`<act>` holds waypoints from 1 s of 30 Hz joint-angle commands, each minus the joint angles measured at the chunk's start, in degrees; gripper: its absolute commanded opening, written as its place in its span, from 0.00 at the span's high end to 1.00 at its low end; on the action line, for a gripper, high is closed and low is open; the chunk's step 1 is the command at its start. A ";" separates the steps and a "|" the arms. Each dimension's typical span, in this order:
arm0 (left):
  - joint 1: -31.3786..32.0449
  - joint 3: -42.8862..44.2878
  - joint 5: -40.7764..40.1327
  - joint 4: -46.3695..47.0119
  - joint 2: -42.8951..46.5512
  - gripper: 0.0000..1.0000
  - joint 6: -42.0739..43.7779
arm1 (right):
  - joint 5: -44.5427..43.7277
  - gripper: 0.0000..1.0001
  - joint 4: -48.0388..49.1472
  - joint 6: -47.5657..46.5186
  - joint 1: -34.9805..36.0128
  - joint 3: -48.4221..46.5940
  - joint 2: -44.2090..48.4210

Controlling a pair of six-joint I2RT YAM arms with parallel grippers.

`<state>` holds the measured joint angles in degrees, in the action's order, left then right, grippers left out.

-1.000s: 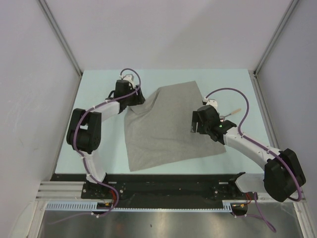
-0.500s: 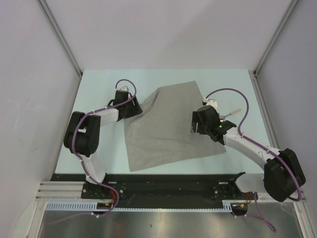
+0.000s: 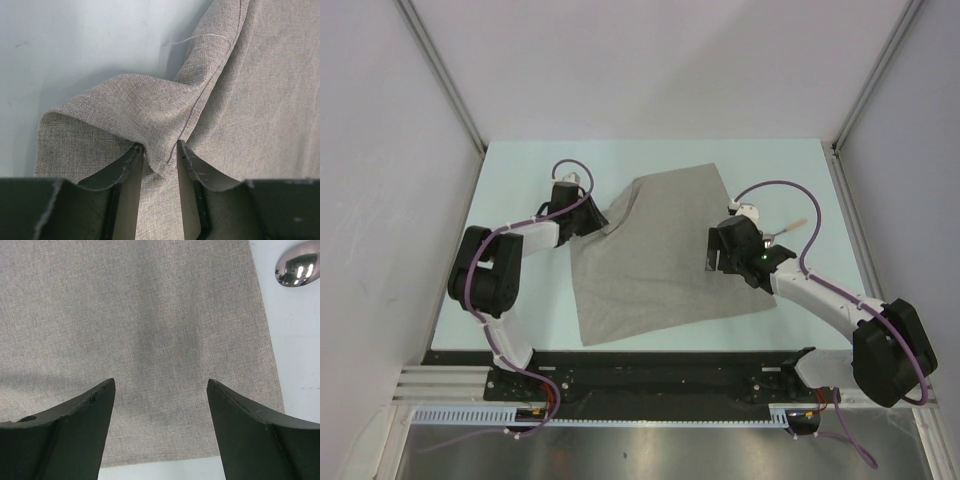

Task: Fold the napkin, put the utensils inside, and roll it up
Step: Fold the napkin

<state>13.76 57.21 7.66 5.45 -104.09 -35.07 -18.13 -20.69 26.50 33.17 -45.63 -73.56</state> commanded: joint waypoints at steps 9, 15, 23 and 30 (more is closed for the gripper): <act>0.39 1.15 2.09 1.66 -2.78 0.68 -0.09 | -1.56 0.21 0.39 0.22 0.23 0.36 2.46; 0.65 -1.49 3.76 6.84 0.37 1.00 -1.75 | -2.17 0.21 -0.14 0.31 0.32 0.28 3.33; 4.87 -6.31 4.12 15.01 6.62 1.00 -8.43 | -4.10 0.20 -1.19 0.04 0.32 -1.13 4.13; 13.39 -9.49 3.50 23.45 7.16 1.00 -18.35 | -6.91 0.20 -2.95 0.22 0.23 -2.45 5.97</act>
<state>23.07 48.93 10.74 21.32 -98.13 -46.22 -21.78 -22.72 26.50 33.17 -45.39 -70.28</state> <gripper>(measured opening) 0.006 0.797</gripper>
